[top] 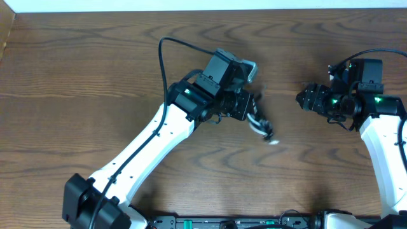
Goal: Untangle cables
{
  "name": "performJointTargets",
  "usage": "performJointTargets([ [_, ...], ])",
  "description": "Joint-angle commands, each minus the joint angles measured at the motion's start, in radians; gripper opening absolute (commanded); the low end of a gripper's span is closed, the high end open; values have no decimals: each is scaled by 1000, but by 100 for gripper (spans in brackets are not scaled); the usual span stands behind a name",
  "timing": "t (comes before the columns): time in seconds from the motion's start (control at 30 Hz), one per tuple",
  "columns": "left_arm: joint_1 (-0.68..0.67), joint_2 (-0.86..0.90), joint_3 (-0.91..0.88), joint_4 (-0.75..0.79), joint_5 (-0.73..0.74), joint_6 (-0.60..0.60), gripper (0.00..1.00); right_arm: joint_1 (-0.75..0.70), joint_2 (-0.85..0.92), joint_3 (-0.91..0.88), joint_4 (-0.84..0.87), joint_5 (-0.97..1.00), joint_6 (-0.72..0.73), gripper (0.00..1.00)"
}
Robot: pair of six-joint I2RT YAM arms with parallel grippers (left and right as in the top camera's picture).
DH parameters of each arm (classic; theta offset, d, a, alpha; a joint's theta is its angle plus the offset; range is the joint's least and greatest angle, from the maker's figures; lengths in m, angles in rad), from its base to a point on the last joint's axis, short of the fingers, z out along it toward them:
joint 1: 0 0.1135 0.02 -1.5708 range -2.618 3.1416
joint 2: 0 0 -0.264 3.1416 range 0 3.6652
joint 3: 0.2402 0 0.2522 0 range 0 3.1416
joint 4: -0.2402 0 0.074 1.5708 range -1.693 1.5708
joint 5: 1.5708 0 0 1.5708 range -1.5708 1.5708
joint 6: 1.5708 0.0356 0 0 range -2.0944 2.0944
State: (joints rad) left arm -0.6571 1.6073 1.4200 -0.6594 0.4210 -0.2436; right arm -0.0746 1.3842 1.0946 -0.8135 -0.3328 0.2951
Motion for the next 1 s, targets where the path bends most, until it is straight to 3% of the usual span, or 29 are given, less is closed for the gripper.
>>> performJointTargets([
  [0.0, 6, 40, -3, -55, 13, -24, 7, -2, -6, 10, -12, -3, -15, 72],
  [0.17, 15, 132, -7, -69, -1, -24, 7, -2, -6, 8, -34, -3, -16, 72],
  [0.3, 33, 186, -7, -96, -145, -23, 7, -2, -6, 6, -52, -2, -16, 72],
  [0.33, 39, 188, -7, -96, -171, -19, 11, -2, -6, 6, -53, -2, -16, 72],
  [0.4, 53, 185, -3, -93, -190, 45, 47, -2, -6, 6, -50, -2, -16, 74],
  [0.43, 57, 182, -3, -96, -190, 53, 52, -2, -6, 6, -50, -2, -16, 74],
  [0.6, 58, 187, -5, -132, -174, 42, 55, -2, -6, 6, -51, -2, -16, 76],
  [0.8, 56, 267, -37, -135, -103, -138, 55, -2, -6, 6, -50, 2, -16, 77],
  [0.97, 55, 346, -37, -82, -23, -208, 55, -2, -6, 6, -51, 2, -16, 77],
])
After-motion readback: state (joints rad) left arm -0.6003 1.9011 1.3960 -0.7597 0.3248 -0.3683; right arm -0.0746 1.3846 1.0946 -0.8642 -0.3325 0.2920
